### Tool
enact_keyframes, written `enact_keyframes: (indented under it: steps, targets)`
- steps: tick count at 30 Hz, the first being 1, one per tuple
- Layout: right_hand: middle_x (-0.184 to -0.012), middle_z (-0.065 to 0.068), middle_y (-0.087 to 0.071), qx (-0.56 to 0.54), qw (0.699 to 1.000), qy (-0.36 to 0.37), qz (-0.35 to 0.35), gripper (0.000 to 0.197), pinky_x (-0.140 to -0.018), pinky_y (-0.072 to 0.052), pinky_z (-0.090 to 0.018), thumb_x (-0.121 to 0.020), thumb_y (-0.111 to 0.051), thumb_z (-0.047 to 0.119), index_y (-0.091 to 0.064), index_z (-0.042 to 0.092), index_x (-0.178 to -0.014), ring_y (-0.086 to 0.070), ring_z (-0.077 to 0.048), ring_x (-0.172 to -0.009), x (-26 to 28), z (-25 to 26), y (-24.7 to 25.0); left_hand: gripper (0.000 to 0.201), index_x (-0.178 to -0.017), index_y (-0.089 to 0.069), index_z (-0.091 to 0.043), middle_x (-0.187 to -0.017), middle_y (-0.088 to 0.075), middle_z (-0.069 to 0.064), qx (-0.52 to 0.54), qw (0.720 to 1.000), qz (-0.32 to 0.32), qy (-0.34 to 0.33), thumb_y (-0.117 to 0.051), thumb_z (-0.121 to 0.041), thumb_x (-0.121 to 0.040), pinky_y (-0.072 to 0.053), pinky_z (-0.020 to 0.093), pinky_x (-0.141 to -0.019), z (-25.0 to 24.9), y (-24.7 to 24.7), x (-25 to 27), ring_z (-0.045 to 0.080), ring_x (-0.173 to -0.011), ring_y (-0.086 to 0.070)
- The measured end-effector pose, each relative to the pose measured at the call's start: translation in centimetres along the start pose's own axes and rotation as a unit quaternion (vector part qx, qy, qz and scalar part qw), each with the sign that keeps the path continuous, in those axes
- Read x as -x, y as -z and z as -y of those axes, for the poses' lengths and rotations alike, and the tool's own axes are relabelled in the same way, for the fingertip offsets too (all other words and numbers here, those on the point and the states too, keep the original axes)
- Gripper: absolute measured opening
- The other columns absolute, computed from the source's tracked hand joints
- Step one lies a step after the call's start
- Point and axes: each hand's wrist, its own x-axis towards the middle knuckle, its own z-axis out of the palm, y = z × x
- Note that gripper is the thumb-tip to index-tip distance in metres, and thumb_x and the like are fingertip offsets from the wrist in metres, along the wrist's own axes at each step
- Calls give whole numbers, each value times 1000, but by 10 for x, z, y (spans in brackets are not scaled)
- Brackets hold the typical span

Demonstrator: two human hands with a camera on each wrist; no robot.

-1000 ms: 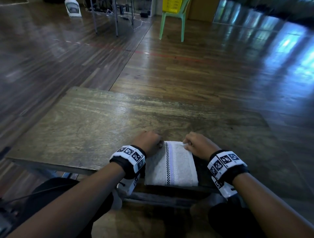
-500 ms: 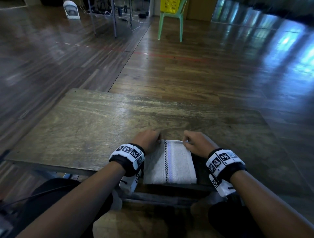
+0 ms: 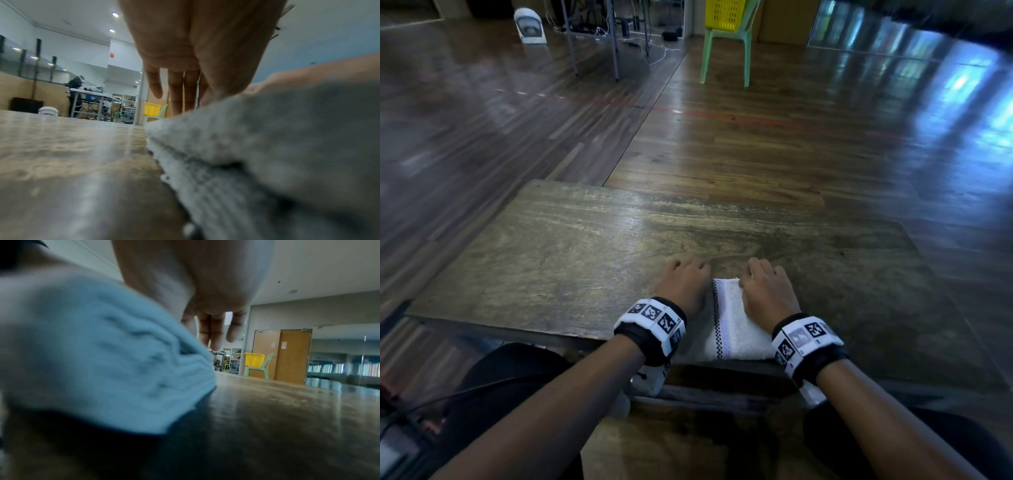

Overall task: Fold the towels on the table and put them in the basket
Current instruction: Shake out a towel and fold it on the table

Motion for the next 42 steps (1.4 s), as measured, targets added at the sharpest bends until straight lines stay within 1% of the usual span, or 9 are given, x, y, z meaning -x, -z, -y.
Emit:
enact_keyframes:
  steps: [3, 5, 11, 15, 18, 23, 32, 38, 42]
  targets:
    - [-115, -8, -58, -55, 998, -11, 27, 23, -86, -40, -42, -80, -57, 18, -66, 11, -99, -53, -27, -105, 11, 8, 0, 34, -123, -51, -15, -132, -50, 3, 24, 999, 26, 4, -41, -13, -90, -23, 40, -108, -15, -9, 15, 21, -124, -46]
    - [-132, -4, -48, -80, 995, -25, 53, 37, -97, -34, -40, -90, -41, 22, -52, 14, -124, -43, -24, -121, 18, 11, -3, 42, -136, -41, -15, -148, -35, 4, 42, 997, 68, 22, -37, -23, -95, -16, 43, -114, -20, -17, 26, 19, -137, -30]
    - [-157, 2, -16, -138, 983, -64, 102, 51, -115, -15, -43, -99, -20, 34, -19, 17, -147, -6, -14, -146, 32, 22, -11, 53, -150, -6, -11, -159, -1, 4, 48, 993, 96, 42, -13, -32, -101, 1, 45, -117, -26, -33, 40, 18, -146, 2]
    - [-159, 2, 1, -147, 979, -79, 120, 54, -117, -7, -45, -99, -14, 37, -6, 20, -150, 5, -12, -146, 35, 26, -18, 59, -150, 3, -14, -158, 9, 2, 47, 993, 99, 52, -2, -40, -97, 8, 46, -116, -23, -45, 39, 17, -145, 11]
    - [-159, 3, 7, -159, 977, -78, 123, 54, -117, -4, -45, -99, -14, 38, -3, 21, -150, 9, -12, -146, 34, 25, -23, 76, -149, 5, -17, -158, 12, -2, 63, 992, 90, 56, 15, -47, -80, 10, 47, -116, -19, -50, 38, 15, -144, 15]
    - [-157, 5, 16, -193, 966, -81, 152, 57, -117, 3, -46, -99, -14, 41, 3, 22, -149, 16, -13, -144, 26, 12, -29, 58, -149, 6, -18, -157, 15, -2, 82, 991, 82, 71, -11, -41, -99, 10, 50, -116, -6, -47, 31, 14, -144, 16]
    - [-156, 5, 19, -222, 956, -85, 174, 55, -116, 8, -46, -100, -12, 40, 7, 25, -149, 20, -14, -143, 22, -4, -32, 56, -150, 7, -21, -158, 13, -2, 94, 980, 125, 121, -8, -41, -99, 9, 54, -115, 25, -40, 28, 18, -145, 14]
    - [-157, 6, 17, -232, 954, -91, 164, 54, -117, 8, -46, -100, -12, 39, 6, 25, -149, 18, -13, -144, 23, -3, -34, 57, -149, 4, -9, -158, 8, 10, 16, 988, 112, 107, -15, -30, -99, 5, 57, -115, 10, -25, 35, 25, -146, 9]
    - [-157, 5, 15, -226, 957, -100, 152, 54, -117, 7, -46, -100, -12, 39, 6, 25, -149, 16, -14, -145, 24, -1, -36, 81, -149, 2, -8, -158, 6, 8, 60, 993, 82, 65, 14, -47, -79, 10, 52, -115, -33, -39, 51, 20, -145, 11]
